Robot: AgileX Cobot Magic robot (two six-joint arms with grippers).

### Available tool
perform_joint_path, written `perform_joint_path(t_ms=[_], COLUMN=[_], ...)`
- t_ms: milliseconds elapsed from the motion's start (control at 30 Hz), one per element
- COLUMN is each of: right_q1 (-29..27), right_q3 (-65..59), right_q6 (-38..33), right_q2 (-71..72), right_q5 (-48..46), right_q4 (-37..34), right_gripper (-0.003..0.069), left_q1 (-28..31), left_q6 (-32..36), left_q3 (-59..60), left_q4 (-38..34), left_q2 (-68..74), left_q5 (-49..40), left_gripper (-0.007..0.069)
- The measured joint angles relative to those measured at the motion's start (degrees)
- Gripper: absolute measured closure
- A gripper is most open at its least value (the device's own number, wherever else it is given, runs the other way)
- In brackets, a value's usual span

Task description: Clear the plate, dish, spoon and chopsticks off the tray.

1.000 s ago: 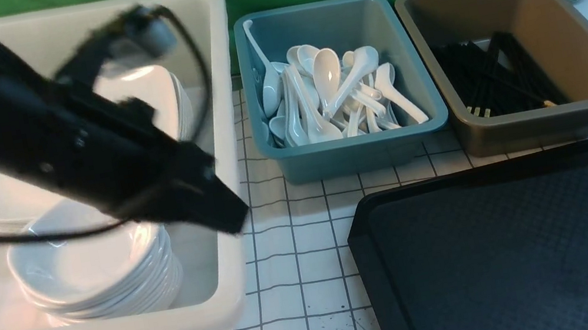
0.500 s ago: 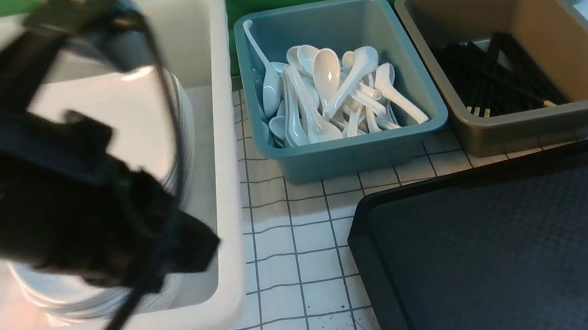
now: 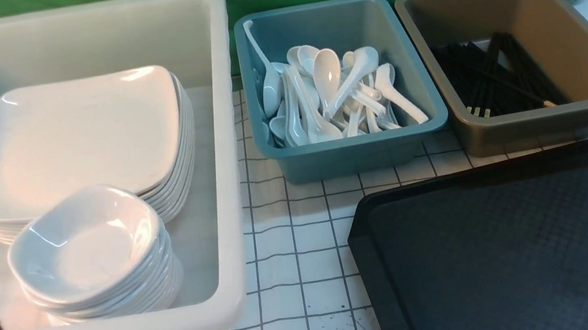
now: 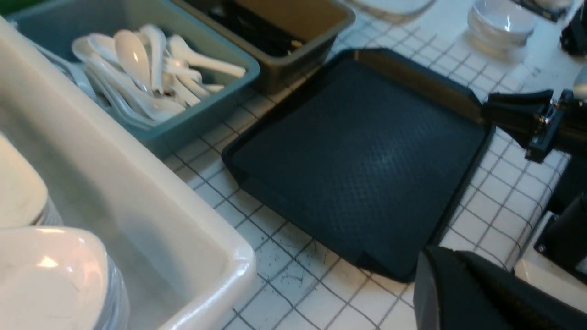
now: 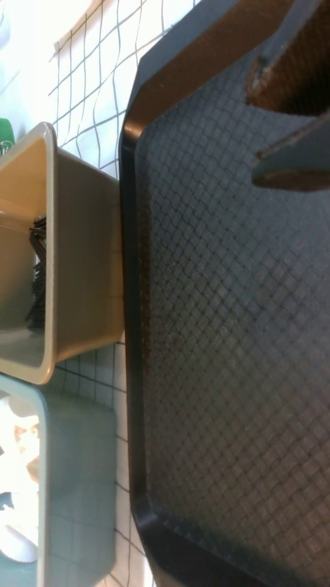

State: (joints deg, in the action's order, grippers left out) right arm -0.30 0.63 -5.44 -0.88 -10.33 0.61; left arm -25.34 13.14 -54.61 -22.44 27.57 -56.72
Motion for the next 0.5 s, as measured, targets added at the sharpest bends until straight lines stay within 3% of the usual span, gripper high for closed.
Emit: perform_joint_path(t_ms=[267, 500], right_q1=[0.0, 0.0], right_q3=[0.0, 0.0], right_q6=[0.0, 0.0], right_q2=[0.0, 0.0], right_q5=[0.0, 0.0], right_q4=[0.0, 0.0], right_gripper=[0.0419, 0.0419], left_q1=[0.0, 0.0], left_q6=[0.5, 0.7], left_q3=[16.4, 18.2], left_q4=[-3.8, -2.8], left_q2=[-10.3, -10.5], left_q5=[27.6, 32.2], left_gripper=[0.0619, 0.0619])
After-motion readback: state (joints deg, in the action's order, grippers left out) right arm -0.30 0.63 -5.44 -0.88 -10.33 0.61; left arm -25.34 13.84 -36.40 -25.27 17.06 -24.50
